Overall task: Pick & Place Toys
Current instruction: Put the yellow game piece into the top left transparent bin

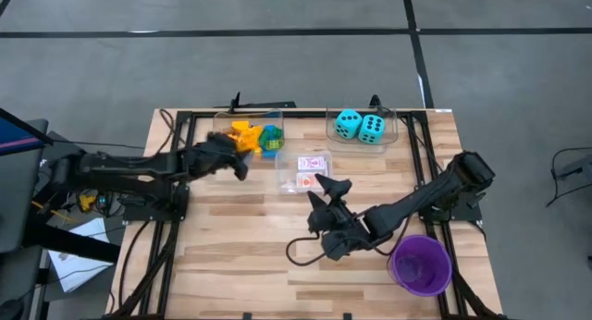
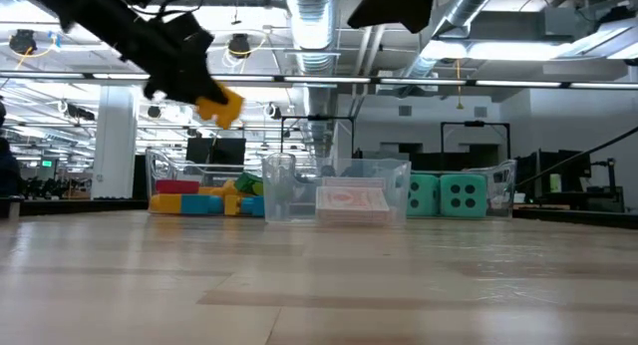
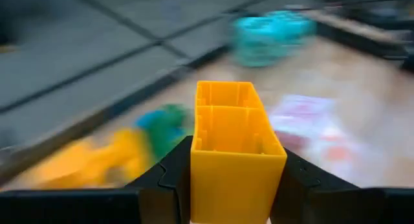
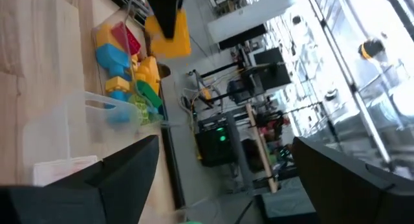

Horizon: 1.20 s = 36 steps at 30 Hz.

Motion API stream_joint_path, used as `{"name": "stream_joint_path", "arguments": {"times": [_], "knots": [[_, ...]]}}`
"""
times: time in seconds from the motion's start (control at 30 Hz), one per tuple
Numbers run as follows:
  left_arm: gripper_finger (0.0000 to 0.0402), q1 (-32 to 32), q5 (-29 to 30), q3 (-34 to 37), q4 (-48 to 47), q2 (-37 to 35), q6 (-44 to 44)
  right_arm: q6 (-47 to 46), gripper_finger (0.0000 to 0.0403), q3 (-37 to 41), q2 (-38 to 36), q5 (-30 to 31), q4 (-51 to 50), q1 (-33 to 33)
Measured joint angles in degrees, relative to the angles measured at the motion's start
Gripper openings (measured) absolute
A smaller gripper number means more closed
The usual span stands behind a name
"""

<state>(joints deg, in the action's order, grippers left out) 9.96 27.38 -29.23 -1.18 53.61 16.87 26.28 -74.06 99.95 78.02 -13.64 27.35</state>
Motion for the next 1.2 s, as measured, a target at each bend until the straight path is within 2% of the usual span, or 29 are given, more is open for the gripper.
{"name": "stream_joint_path", "arguments": {"times": [0.1,0.2,0.47,0.57,0.8,0.97,1.2], "knots": [[0.0126,0.2,8.87,0.0,-7.09,-3.29,2.06,-6.46,0.0345,0.0,-0.76,-0.05,-4.74,-0.04],[0.0126,1.13,12.24,0.7,-7.89,-3.8,2.85,-10.67,0.0345,0.0,-1.26,0.02,-7.45,-0.04],[0.0126,8.76,12.57,3.28,-2.47,2.18,1.45,-11.82,0.0344,0.0,-1.36,0.0,-7.81,-0.04],[0.0126,10.84,12.62,4.51,2.74,5.61,1.41,-11.96,0.0343,0.0,-1.36,0.0,-7.82,-0.04],[0.0134,11.9,12.32,6.51,15.25,12.78,-1.9,-12.68,0.0342,0.0,-1.36,0.0,-8.86,-0.04],[0.0134,12.14,12.3,6.54,16.66,14.85,-2.0,-12.83,0.0342,0.0,-1.36,0.0,-9.08,-0.04],[0.0137,12.32,12.46,6.51,16.81,14.2,-2.06,-12.83,0.0342,0.0,-1.36,0.0,-9.08,-0.04]]}}
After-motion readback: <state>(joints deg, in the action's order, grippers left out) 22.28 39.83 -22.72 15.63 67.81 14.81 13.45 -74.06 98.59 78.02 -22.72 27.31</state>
